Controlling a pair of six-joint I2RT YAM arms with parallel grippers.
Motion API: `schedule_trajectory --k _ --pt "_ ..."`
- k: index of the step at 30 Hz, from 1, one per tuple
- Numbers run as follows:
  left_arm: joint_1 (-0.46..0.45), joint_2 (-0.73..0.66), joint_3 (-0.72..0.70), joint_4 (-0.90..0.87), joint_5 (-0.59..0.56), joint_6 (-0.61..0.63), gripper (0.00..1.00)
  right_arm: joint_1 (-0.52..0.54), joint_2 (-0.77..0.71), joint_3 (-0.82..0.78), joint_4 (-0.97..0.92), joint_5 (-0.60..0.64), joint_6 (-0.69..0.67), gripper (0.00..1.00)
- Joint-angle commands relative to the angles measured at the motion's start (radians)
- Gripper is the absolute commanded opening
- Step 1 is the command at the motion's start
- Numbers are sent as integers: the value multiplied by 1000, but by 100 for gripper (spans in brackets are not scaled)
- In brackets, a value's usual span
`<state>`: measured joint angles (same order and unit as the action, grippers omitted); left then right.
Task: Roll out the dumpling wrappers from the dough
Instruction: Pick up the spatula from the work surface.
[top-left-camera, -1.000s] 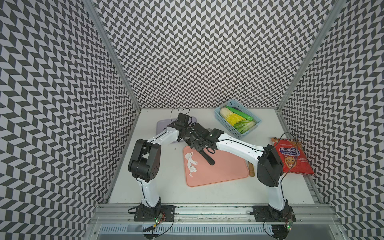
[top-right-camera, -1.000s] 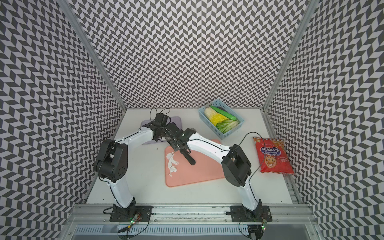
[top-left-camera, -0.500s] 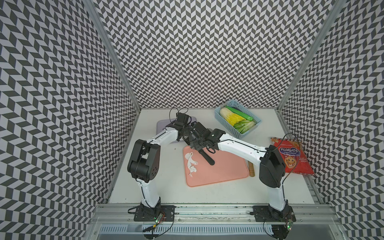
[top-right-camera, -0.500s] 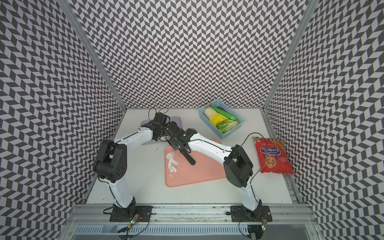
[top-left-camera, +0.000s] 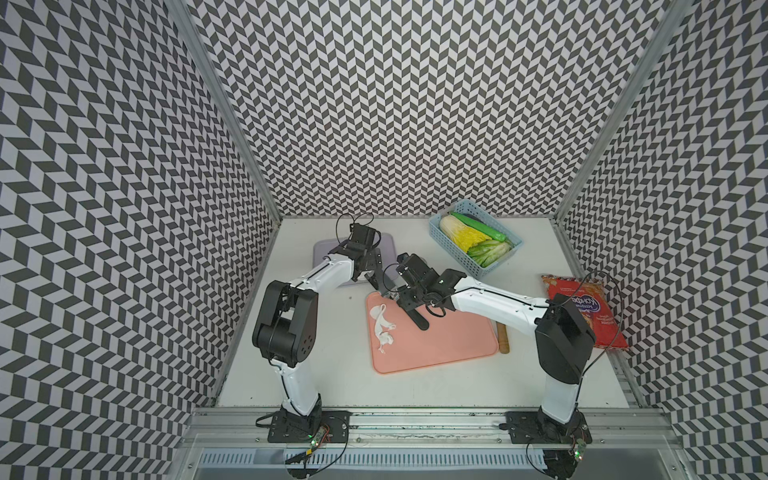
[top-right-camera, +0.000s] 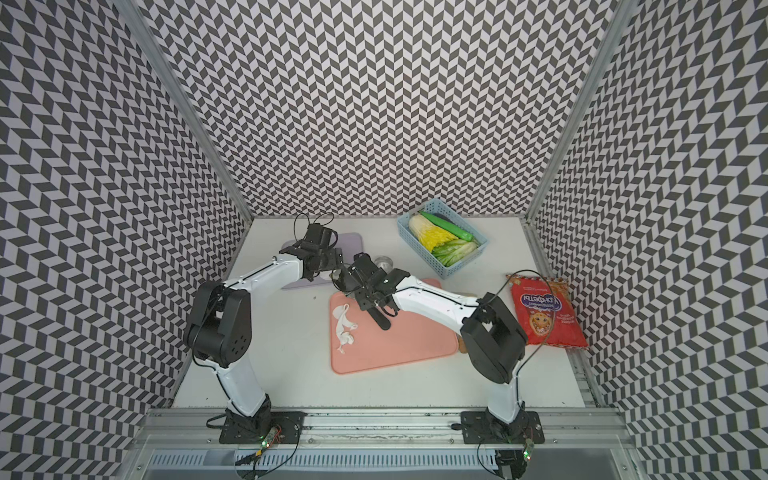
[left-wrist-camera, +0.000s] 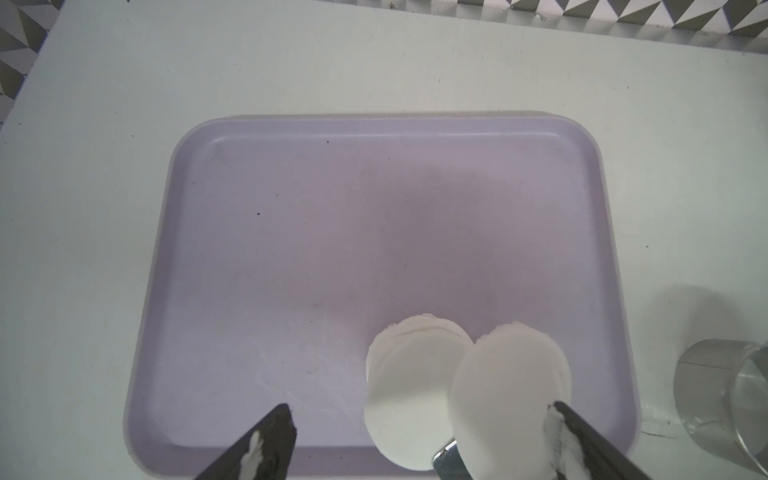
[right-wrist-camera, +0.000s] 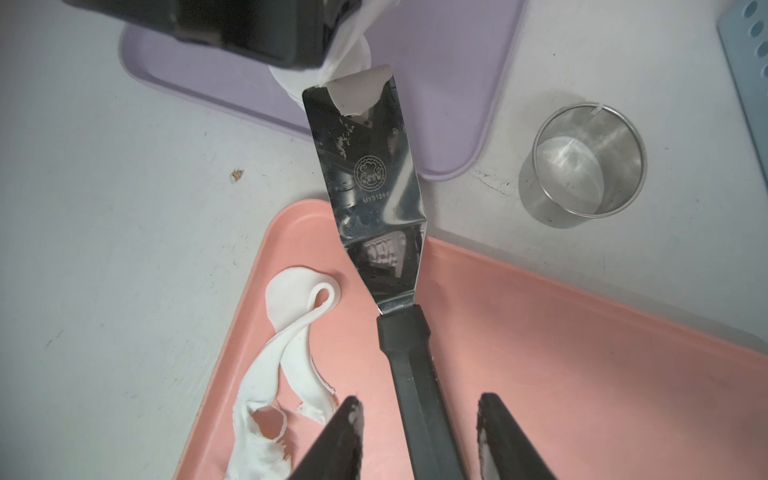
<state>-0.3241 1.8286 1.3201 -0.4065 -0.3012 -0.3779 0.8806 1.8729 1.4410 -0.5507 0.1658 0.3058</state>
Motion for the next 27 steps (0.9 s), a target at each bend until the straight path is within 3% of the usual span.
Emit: schedule_trajectory --k 1,7,27 --pt "11 -32 18 -9 0 7 96 2 -16 -36 89 -47 -12 51" --pt "13 -30 18 -8 2 7 95 1 32 -50 117 -32 -45 57" --pt "17 -34 12 -2 17 1 95 2 145 -83 193 -50 -88 57"
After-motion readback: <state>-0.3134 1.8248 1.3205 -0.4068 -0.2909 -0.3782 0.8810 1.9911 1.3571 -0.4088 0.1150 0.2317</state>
